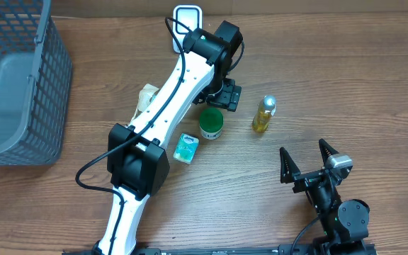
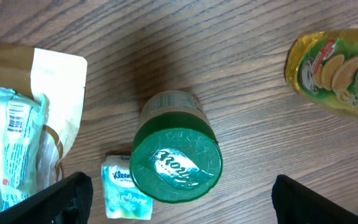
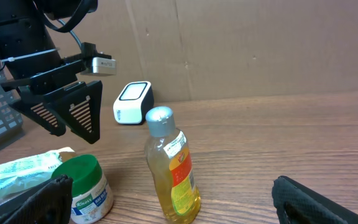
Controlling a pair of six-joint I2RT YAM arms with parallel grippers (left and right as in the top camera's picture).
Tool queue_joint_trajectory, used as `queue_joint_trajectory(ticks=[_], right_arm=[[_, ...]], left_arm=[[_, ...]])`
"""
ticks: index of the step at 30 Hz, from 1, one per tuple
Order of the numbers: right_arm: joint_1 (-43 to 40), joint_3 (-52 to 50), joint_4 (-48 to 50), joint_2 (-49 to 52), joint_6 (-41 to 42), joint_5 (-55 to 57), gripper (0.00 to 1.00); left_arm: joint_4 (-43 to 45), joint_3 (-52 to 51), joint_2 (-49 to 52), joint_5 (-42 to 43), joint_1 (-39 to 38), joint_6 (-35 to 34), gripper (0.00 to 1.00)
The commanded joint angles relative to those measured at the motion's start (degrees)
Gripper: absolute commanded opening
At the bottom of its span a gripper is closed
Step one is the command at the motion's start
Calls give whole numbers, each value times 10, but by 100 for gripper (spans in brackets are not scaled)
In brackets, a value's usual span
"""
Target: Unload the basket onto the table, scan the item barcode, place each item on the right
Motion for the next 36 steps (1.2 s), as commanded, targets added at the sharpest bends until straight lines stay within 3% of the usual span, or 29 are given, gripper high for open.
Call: queue_joint_trajectory(ticks=[1,4,8,15,25,36], right_arm=[[-2,-6,2,-7,-2,5,100],[-2,-6,2,-7,-2,5,100],[-2,-6,2,-7,-2,5,100],[-2,-6,2,-7,-2,5,100],[-2,-6,2,-7,-2,5,100],[-2,-6,2,-7,-2,5,100]], left_arm=[[1,11,-15,4,4,24,91],[2,11,-15,4,4,31,91],[0,11,-15,4,5,65,100],[-16,7,-15,7,4,108,100],[-21,-56,-12,7,-2,116,96],[33,-111,-12,6,-27,94,98]])
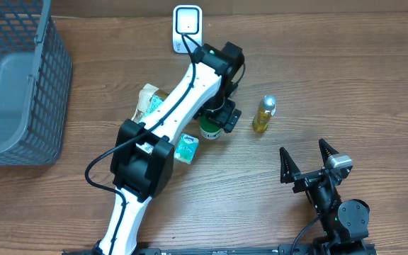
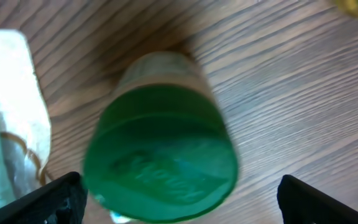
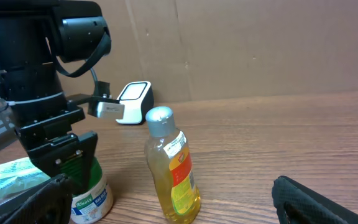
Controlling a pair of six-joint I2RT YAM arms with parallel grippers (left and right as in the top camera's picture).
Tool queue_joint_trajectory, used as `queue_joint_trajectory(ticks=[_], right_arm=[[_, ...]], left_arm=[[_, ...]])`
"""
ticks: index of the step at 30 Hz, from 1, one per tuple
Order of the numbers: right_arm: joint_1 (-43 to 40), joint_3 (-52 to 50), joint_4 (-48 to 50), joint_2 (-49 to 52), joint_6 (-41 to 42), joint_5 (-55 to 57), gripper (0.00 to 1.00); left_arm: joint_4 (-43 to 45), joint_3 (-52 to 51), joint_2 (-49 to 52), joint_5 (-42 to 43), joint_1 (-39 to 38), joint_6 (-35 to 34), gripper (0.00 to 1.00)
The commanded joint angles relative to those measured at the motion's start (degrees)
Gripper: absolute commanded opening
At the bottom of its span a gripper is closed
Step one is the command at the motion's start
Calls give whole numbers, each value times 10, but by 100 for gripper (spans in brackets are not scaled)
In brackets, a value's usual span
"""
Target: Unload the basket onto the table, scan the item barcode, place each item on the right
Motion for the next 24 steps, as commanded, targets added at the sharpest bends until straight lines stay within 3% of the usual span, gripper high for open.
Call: queue_joint_trajectory(ticks=[1,8,19,24], right_arm=[[-2,-6,2,-7,-2,5,100],[-2,-6,2,-7,-2,5,100],[-2,-6,2,-7,-2,5,100],[-2,-6,2,-7,-2,5,100]], left_arm=[[13,-6,-12,6,-8,-18,98],[44,-28,-12,-16,-10,-59,100],[55,-52,-12,-14,-9,-63,100],[56,-52,-12,-17,-9,-85,85]])
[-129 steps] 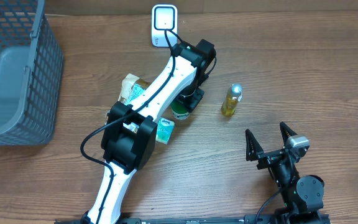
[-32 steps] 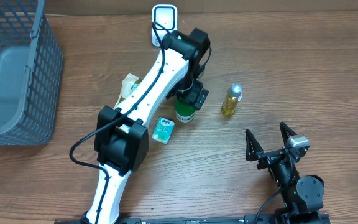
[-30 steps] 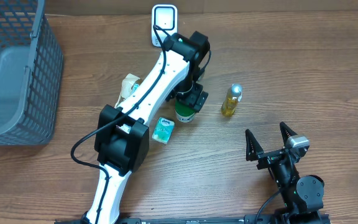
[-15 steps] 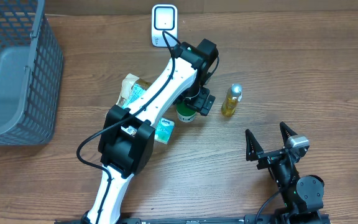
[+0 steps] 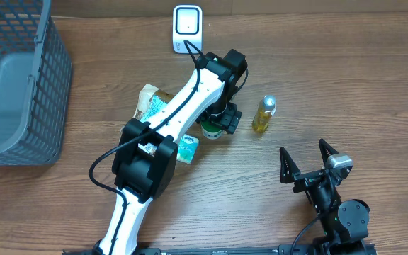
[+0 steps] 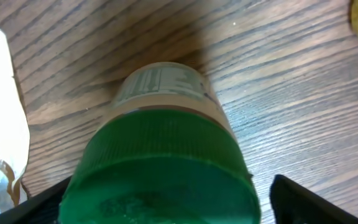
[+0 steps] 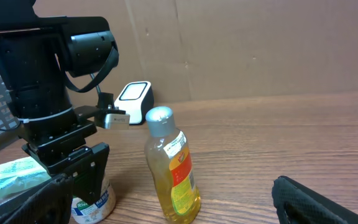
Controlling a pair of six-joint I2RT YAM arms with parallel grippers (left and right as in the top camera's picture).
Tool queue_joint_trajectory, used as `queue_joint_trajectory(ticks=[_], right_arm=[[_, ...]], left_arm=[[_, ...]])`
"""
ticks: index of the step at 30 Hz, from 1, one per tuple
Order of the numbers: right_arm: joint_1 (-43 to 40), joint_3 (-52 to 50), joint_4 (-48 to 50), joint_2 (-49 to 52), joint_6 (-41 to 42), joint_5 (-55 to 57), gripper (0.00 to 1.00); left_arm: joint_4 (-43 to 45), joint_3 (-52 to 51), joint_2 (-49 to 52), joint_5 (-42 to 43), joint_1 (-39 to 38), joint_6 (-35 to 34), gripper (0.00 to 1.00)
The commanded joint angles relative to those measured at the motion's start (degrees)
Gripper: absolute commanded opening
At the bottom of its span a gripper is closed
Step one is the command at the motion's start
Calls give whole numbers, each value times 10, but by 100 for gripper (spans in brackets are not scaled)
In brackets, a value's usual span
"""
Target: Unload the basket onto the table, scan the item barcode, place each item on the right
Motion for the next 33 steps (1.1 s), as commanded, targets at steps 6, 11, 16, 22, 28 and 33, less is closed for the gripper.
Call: queue_joint_trajectory(ticks=[6,11,16,22,28,33], right_arm=[[-2,-6,2,-7,-2,5,100],[-2,-6,2,-7,-2,5,100],[-2,-6,2,-7,-2,5,100],[-2,-6,2,-7,-2,5,100],[-2,-6,2,-7,-2,5,100],[-2,-6,2,-7,-2,5,100]], left_arm=[[4,-6,-12,-46,8,-123,81],[6,-6,-12,-47,22,-176,80],[2,-6,-12,-45,39,-217,81],[2,-6,-12,-45,43,-209,83],[0,-6,-12,-44,42,-168,87],[-2,-6,-12,-42,42,-135,91]])
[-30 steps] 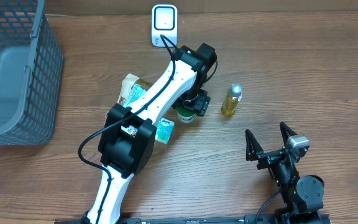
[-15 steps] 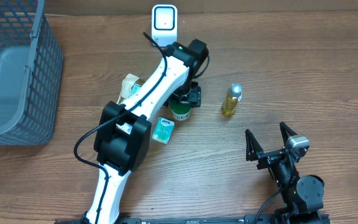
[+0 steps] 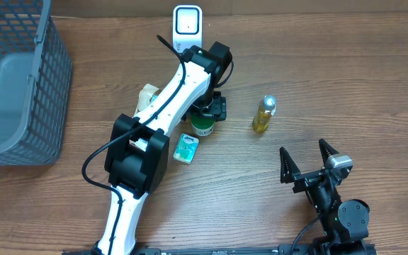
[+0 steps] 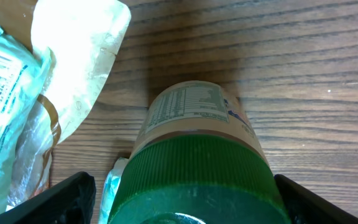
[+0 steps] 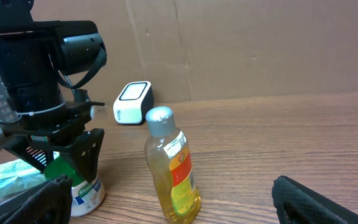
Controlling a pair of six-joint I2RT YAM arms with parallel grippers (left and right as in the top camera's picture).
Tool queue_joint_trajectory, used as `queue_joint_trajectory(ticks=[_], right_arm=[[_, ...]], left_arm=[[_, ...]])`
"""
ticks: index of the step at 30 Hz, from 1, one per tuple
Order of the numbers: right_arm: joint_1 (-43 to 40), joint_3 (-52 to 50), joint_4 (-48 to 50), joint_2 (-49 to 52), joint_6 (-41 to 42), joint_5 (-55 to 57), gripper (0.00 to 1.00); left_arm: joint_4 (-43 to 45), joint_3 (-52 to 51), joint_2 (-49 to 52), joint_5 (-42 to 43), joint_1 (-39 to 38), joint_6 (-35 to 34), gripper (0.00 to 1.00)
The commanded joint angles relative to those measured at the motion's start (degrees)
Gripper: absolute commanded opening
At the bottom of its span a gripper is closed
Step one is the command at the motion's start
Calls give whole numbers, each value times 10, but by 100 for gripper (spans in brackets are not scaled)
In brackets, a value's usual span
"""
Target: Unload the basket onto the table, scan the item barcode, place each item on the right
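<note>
A jar with a green lid [image 4: 197, 180] and a pale label stands on the wooden table [image 3: 331, 64]; it also shows as the jar [image 3: 202, 126] from overhead and the jar [image 5: 73, 186] from the right wrist. My left gripper [image 4: 184, 202] is low over it and open, one finger on each side of the lid. The white barcode scanner [image 3: 187, 21] stands at the far edge. My right gripper [image 3: 308, 168] hangs open near the front, holding nothing.
A yellow oil bottle [image 3: 263, 115] stands upright right of the jar. A small tissue pack [image 3: 185, 149] lies just in front of the jar, and a crinkled bag [image 4: 36, 93] to its left. A grey mesh basket [image 3: 16, 78] fills the far left.
My left wrist has turned about the jar and shifted a little left, so the bag now shows beside it. The jar stands slightly further left. The right arm has not moved.
My left gripper hung open well above the green-lidded jar. It was then much lower, with the lid filling its view. Then its fingers stood on either side of the lid, and now it has turned there, still open.
</note>
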Motion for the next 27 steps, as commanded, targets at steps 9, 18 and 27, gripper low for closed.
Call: queue_joint_trajectory(ticks=[9,18,27], right_arm=[[-2,-6,2,-7,-2,5,100],[-2,-6,2,-7,-2,5,100],[-2,-6,2,-7,-2,5,100]], left_arm=[[-1,-5,-12,-3,-1,33,95],[0,-5,-12,-3,-1,33,96],[0,-5,-12,-3,-8,65,96]])
